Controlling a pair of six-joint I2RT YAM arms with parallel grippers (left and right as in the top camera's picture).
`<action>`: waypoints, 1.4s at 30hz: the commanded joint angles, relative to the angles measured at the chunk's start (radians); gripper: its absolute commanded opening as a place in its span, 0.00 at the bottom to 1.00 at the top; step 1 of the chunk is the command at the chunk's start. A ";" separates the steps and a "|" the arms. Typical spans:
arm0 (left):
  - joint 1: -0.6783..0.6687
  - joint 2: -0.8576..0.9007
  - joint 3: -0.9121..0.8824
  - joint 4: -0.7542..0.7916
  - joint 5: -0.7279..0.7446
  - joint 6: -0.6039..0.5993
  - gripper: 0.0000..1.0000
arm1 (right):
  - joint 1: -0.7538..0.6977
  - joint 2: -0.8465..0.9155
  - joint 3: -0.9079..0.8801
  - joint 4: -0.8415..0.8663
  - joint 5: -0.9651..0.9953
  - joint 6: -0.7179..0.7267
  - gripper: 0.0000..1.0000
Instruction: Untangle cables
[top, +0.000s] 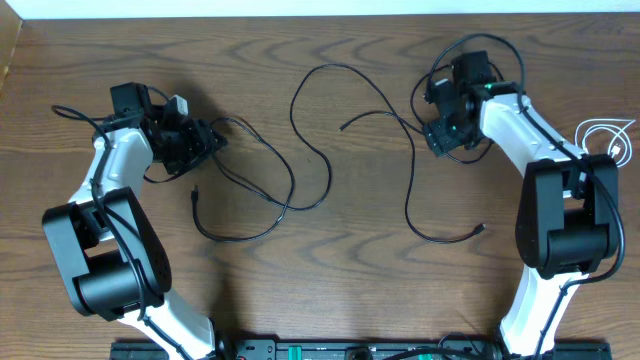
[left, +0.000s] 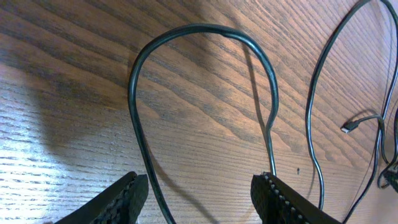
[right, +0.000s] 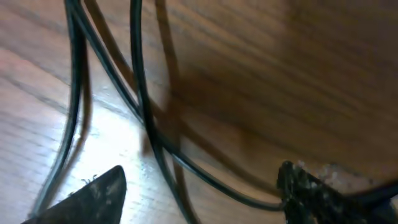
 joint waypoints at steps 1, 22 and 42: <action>0.004 0.011 0.006 -0.002 0.013 0.007 0.59 | 0.005 -0.001 -0.037 0.056 0.001 -0.012 0.61; 0.004 0.011 0.006 -0.002 0.013 0.007 0.59 | -0.016 -0.103 -0.063 0.098 -0.084 0.085 0.01; 0.004 0.011 0.006 -0.002 0.013 0.007 0.59 | -0.257 -0.269 -0.065 -0.029 -0.163 0.210 0.01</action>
